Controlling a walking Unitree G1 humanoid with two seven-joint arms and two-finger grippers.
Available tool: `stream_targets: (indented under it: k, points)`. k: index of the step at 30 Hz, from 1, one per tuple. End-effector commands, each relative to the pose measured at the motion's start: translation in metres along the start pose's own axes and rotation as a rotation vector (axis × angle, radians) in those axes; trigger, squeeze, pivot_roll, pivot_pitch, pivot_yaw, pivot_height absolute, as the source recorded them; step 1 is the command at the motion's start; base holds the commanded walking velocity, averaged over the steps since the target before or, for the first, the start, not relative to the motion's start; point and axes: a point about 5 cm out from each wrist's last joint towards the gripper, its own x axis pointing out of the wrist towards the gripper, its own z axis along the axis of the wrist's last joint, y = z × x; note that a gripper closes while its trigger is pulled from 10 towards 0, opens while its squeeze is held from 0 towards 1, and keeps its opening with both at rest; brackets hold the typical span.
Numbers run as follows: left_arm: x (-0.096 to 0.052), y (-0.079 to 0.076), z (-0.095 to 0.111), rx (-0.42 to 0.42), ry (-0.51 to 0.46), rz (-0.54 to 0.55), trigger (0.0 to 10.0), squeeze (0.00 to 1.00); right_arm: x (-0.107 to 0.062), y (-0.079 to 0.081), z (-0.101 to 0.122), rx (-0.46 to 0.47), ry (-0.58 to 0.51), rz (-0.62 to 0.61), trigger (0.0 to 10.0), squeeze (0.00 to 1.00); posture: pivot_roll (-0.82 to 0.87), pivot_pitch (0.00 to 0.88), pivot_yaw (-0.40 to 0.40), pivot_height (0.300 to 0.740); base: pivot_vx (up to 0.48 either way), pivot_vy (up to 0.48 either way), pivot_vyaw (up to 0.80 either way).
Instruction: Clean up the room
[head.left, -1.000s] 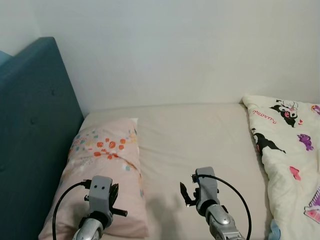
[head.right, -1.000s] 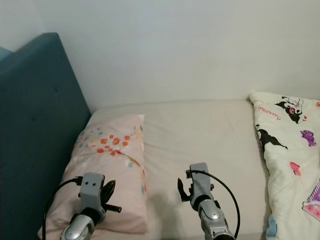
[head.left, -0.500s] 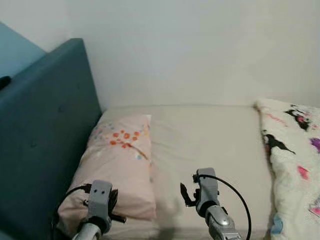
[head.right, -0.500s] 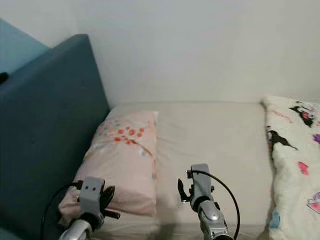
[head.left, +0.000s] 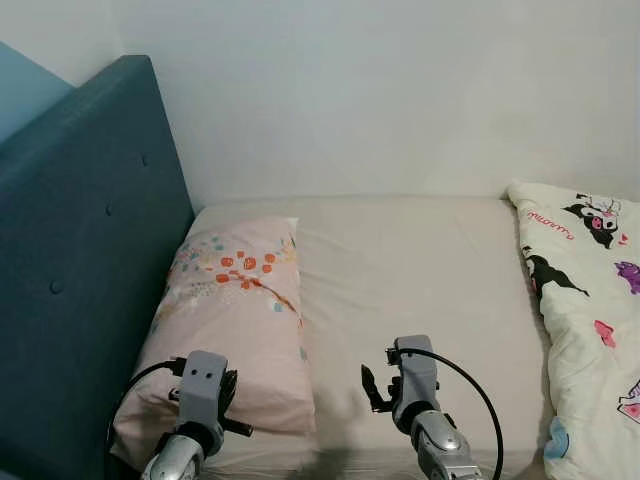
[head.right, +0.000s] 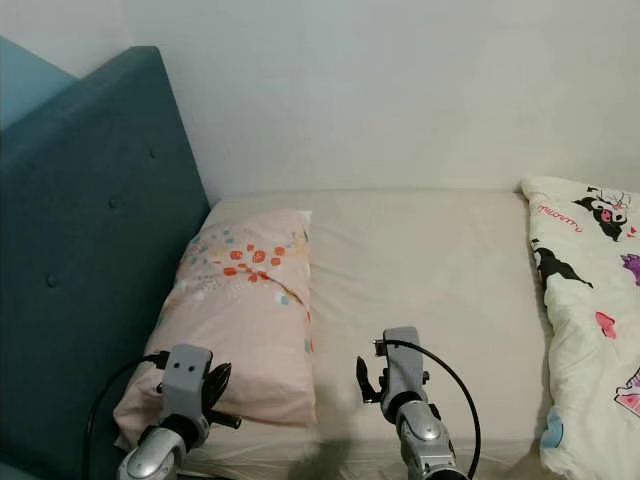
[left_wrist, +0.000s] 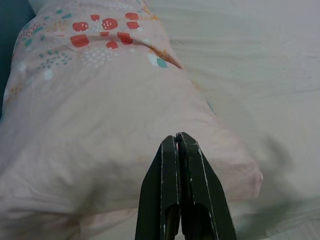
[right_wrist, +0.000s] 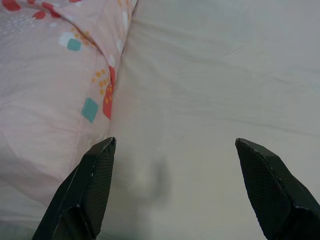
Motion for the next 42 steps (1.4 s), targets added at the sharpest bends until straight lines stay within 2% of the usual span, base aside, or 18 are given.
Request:
stream_targets:
  k: [1,8,27,33,38,42]
  points:
    - [-0.0012,-0.0013,-0.0020,0.017,0.013,-0.010,10.0,0.00,-0.0013,0.0004,-0.0021,0.011,0.000,-0.002,10.0,0.00,0.00,0.074,0.015,0.740,0.000,0.000,0.00]
    - [0.0006,-0.0030,0.0001,0.018,0.001,-0.015,10.0,0.00,-0.0009,-0.0015,-0.0005,0.005,-0.005,-0.007,10.0,0.00,0.00,0.071,0.013,0.740,0.000,0.128,0.00]
    - [0.0004,-0.0033,0.0002,0.019,-0.005,-0.019,10.0,0.00,-0.0013,-0.0024,-0.0003,0.001,-0.009,-0.008,10.0,0.00,-0.01,0.075,0.014,0.740,0.000,0.392,0.00]
    - [-0.0001,-0.0025,-0.0008,0.038,0.009,-0.012,10.0,0.00,-0.0014,-0.0019,-0.0006,-0.002,-0.008,-0.004,10.0,0.00,0.00,0.073,0.010,0.740,0.000,0.000,0.00]
    - [-0.0002,-0.0036,-0.0013,0.040,0.011,-0.012,10.0,0.00,-0.0013,-0.0013,-0.0006,-0.002,-0.008,-0.002,10.0,0.00,0.00,0.074,0.010,0.740,0.000,-0.480,0.00]
    - [-0.0002,-0.0042,-0.0015,-0.013,0.002,0.005,10.0,0.00,-0.0011,-0.0010,-0.0004,-0.001,-0.008,0.000,10.0,0.00,0.00,0.072,0.009,0.740,0.000,-0.120,0.00]
